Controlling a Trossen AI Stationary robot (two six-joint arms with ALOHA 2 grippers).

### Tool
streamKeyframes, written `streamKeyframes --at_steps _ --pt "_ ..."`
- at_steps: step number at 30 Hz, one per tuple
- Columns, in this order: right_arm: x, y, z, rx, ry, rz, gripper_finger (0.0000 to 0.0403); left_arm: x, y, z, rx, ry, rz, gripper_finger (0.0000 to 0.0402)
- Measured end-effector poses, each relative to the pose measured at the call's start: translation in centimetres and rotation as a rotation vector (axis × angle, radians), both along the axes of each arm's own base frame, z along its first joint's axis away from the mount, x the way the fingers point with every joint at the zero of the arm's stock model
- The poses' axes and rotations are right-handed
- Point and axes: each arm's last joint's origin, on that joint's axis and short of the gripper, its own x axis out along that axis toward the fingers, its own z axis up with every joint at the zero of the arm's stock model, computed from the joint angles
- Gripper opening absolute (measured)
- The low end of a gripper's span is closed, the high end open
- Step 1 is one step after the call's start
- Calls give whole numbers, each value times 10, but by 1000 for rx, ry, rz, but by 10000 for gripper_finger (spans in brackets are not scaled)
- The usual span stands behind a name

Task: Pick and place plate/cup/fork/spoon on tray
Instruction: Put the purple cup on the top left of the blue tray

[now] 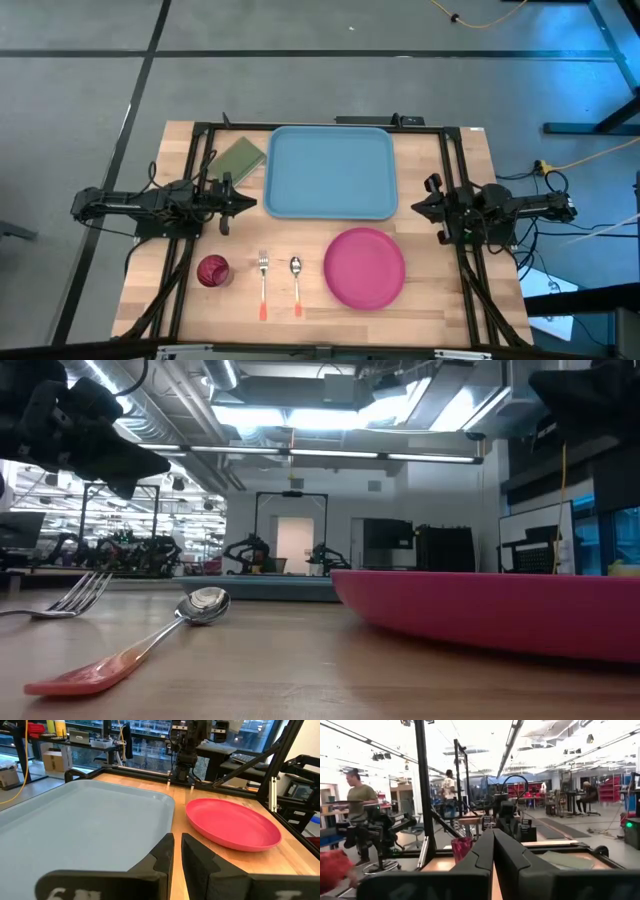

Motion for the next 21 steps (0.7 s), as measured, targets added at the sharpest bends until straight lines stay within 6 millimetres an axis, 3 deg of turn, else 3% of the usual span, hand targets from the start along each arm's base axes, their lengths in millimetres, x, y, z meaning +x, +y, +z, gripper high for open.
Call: streamKeyframes --at_steps 16,21 --pt "0 -3 1 4 -9 -92 14 0 1 1 28 -7 19 27" --pt "0 -2 0 21 8 -84 14 -2 2 23 49 -230 86 27"
